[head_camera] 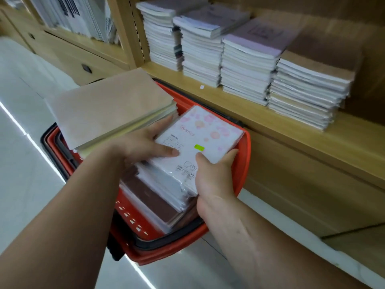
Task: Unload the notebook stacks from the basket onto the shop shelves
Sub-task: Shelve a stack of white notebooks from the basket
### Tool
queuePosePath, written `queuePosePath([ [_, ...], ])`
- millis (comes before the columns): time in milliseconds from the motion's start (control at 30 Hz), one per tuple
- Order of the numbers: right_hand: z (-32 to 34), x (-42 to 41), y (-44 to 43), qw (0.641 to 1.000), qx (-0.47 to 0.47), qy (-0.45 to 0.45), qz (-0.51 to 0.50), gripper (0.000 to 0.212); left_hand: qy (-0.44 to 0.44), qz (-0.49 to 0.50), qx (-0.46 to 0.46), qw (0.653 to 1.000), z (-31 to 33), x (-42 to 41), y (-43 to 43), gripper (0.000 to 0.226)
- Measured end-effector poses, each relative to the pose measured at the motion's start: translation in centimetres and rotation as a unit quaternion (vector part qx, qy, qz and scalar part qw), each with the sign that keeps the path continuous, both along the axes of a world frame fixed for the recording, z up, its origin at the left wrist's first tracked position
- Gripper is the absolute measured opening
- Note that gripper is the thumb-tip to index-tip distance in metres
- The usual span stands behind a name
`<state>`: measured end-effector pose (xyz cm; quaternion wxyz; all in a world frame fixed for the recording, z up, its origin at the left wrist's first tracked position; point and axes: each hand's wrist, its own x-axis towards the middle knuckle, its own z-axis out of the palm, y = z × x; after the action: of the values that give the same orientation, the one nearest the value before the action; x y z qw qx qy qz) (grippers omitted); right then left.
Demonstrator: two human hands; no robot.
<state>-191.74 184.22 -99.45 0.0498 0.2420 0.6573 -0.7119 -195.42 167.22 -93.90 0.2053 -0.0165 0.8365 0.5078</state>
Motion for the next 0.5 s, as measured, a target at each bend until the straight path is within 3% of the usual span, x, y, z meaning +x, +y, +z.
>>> queuePosePath([
  [167, -1.5, -0.6, -0.1, 1.000, 0.001, 0.024, 0.007, 0.114, -0.040, 0.006, 0.069, 0.997, -0.2, 0.8, 0.0, 0.106],
  [333, -1.9, -0.8, -0.2, 0.996, 0.048, 0.058, 0.050, 0.106, -0.034, 0.020, 0.084, 0.996, 0.0, 1.9, -0.4, 0.101],
  [500, 0.8, 0.4, 0.5, 0.995, -0.021, 0.051, 0.085, 0.101, -0.039, 0.039, 0.100, 0.994, -0.3, 2.4, -1.3, 0.136],
])
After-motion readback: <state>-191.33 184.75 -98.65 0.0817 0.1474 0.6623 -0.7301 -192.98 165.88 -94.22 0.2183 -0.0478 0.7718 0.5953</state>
